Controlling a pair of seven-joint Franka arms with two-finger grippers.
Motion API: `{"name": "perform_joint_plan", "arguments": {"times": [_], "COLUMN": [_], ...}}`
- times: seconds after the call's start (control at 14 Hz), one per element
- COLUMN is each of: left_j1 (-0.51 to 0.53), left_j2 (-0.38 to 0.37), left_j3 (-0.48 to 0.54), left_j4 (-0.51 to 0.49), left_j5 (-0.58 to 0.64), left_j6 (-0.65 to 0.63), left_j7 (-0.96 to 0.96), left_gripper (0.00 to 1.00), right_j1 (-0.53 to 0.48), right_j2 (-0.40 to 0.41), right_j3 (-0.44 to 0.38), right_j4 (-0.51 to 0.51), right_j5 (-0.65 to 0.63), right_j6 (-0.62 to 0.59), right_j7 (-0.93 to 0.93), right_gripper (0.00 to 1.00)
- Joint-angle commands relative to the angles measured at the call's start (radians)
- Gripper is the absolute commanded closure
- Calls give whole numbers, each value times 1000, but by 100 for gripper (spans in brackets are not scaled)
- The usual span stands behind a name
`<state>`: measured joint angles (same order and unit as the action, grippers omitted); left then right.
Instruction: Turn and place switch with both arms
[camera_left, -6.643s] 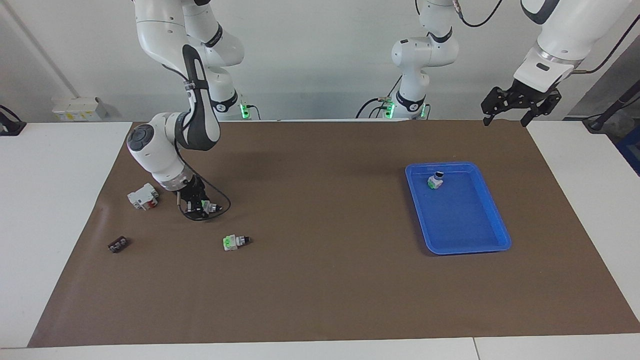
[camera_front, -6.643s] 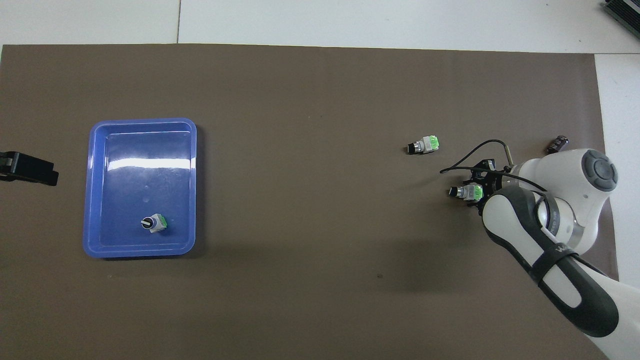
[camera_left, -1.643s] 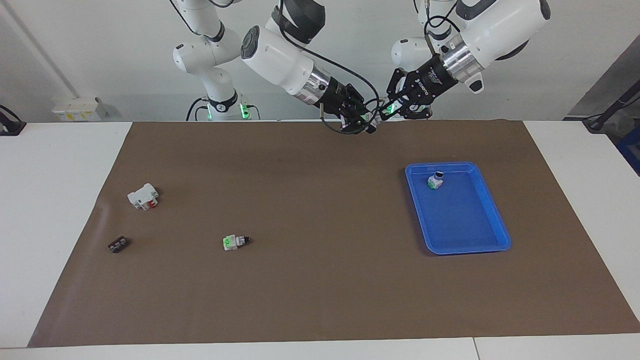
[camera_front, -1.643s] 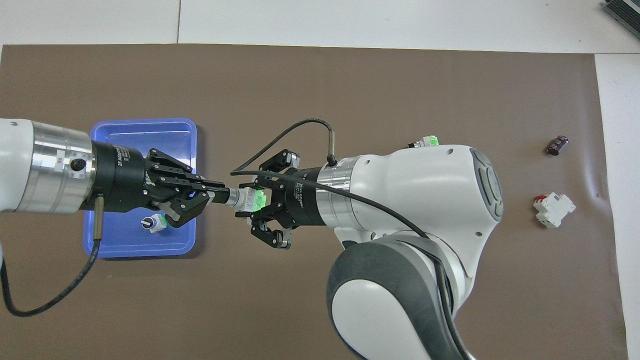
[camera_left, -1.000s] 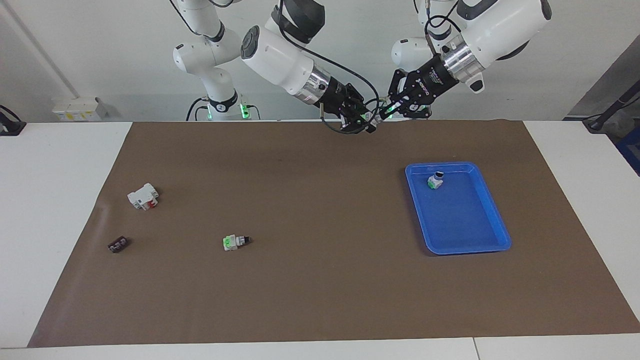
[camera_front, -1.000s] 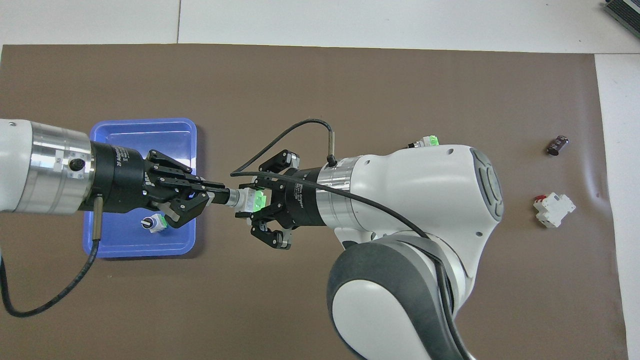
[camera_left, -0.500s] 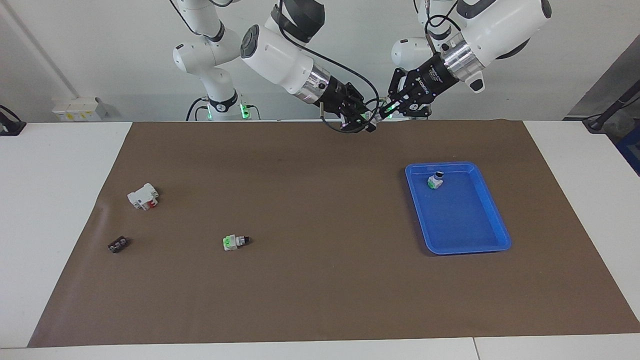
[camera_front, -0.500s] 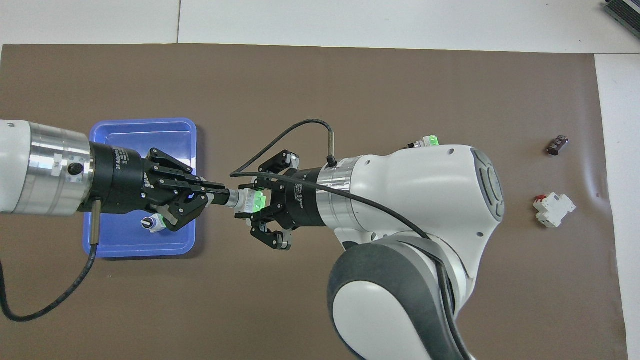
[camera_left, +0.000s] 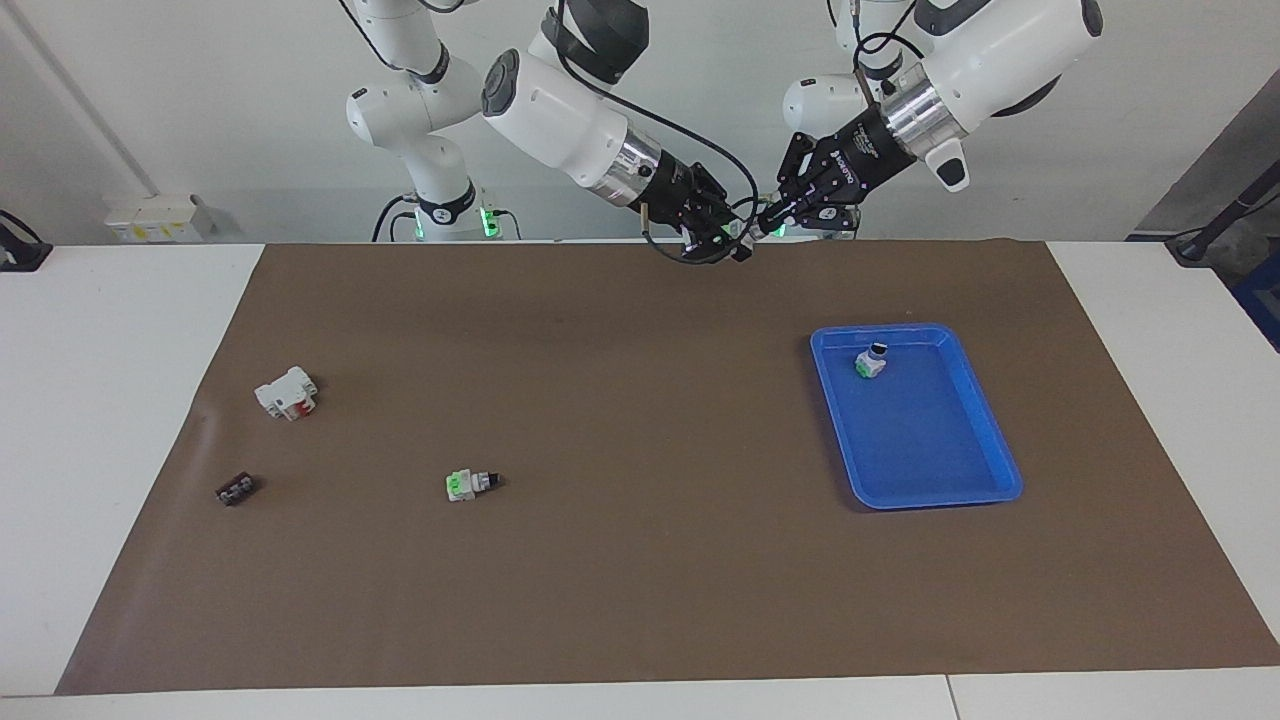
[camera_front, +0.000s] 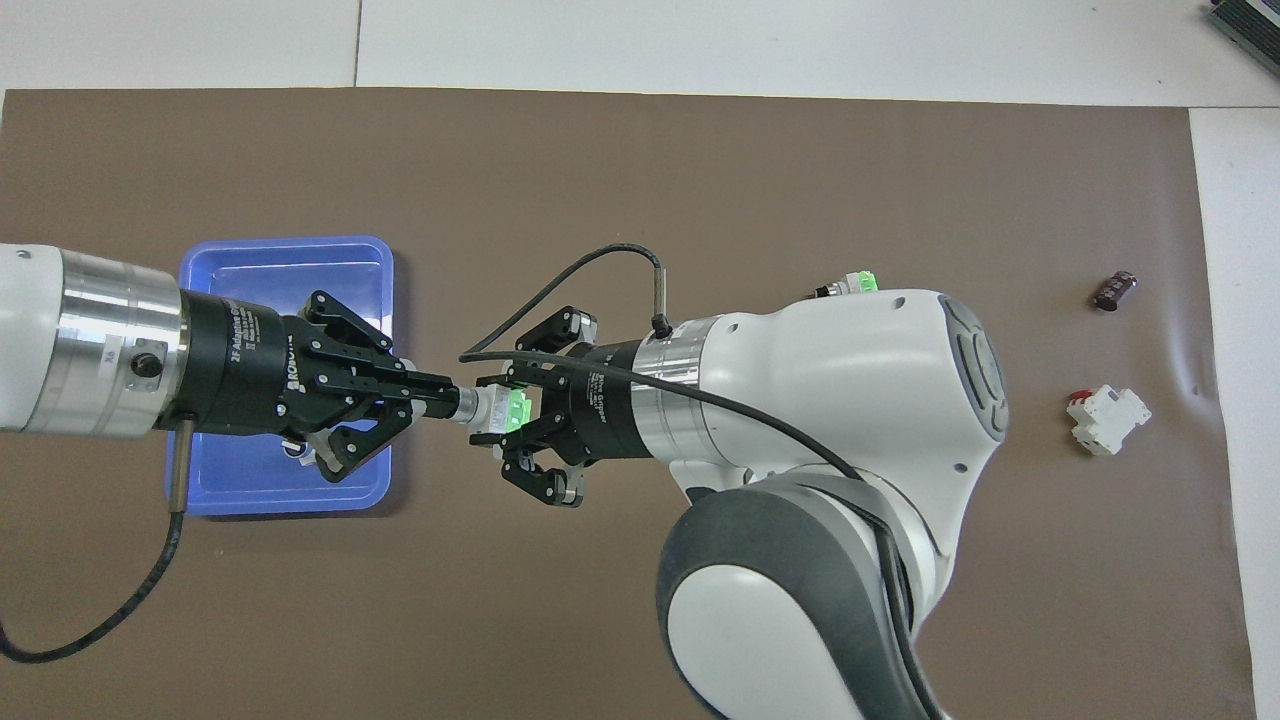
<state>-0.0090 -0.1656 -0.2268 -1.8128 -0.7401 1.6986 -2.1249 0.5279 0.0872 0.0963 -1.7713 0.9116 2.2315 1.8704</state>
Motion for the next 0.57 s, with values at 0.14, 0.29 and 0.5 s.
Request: {"name": "perform_joint_plan", "arguments": {"times": [0.14, 0.29, 0.5], "left_j1": [-5, -6, -5], "left_j2": [-48, -49, -57], "left_j3": [3, 3, 3], "left_j4": [-23, -26, -28], "left_j5": [-33, -32, -32], "left_j6": [-97, -112, -155], "left_j7": [244, 319, 462], "left_gripper": [100, 100, 100], "right_j1": [-22, -23, -23], "right_j2": [-15, -17, -17], "right_j3": [5, 3, 3], "right_j4": [0, 0, -2], "right_j5": [15, 15, 15], "right_j6": [-13, -30, -32], "right_j7": [6, 4, 4], "right_gripper": [100, 100, 100]}}
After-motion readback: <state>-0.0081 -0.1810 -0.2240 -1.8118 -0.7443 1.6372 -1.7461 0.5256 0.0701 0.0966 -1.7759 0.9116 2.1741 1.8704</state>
